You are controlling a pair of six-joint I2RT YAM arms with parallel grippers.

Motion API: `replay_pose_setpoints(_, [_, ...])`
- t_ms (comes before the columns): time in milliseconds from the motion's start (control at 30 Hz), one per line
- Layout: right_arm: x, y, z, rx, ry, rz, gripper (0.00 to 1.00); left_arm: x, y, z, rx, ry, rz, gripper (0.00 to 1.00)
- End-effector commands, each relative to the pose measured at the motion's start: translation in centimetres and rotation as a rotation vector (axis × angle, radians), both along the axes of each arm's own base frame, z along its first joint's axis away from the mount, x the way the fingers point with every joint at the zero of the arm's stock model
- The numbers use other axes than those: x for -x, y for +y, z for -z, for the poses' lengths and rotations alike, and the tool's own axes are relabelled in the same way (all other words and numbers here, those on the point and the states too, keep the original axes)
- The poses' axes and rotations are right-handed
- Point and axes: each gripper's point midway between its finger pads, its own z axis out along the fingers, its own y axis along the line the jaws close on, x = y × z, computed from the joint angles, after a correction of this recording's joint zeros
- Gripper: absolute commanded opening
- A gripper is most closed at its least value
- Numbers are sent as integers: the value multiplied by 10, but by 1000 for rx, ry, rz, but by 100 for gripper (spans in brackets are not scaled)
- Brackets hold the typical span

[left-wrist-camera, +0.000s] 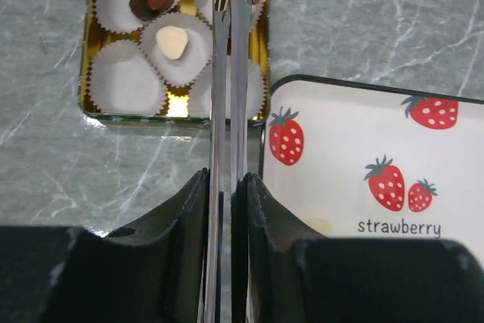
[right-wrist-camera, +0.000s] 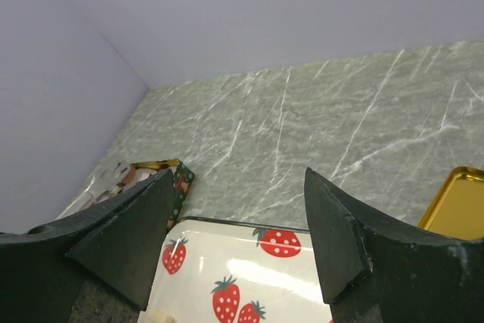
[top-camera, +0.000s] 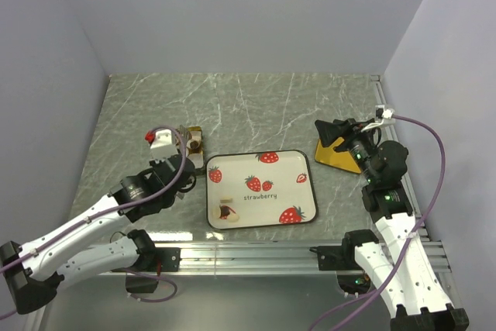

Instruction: Pack the chocolate

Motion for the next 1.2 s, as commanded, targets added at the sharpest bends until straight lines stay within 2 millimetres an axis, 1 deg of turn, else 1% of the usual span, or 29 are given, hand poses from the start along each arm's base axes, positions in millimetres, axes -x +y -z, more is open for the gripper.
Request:
replay_pose_setpoints(0, [1,3,-29,-2,-84,-14,76,4,9,8,6,19,-18,25])
replay_pose_setpoints(200, [1,4,-27,-4,-83,-22,76,15,20,19,46,52,-85,25])
replay_pose_setpoints(467, [-1,4,-26,-3,-80,-18,76,17,23,18,69,49,-105,28])
replay_pose_setpoints(733, [-2,3,-25,2,-76,-13,76,16,23,23,38,70,-115,42])
replay_pose_setpoints(833, [-3,3,-24,2,-73,-12,76,16,24,23,41,67,-115,44])
replay_pose_setpoints(933, [-3,4,-23,3,-72,-13,76,16,23,21,46,64,-109,42])
replay_pose_setpoints(1000, [-3,3,-23,3,-70,-10,76,16,22,21,46,62,-101,39])
replay_pose_setpoints(1167, [-3,2,-23,4,-72,-7,76,13,14,17,40,51,-47,38])
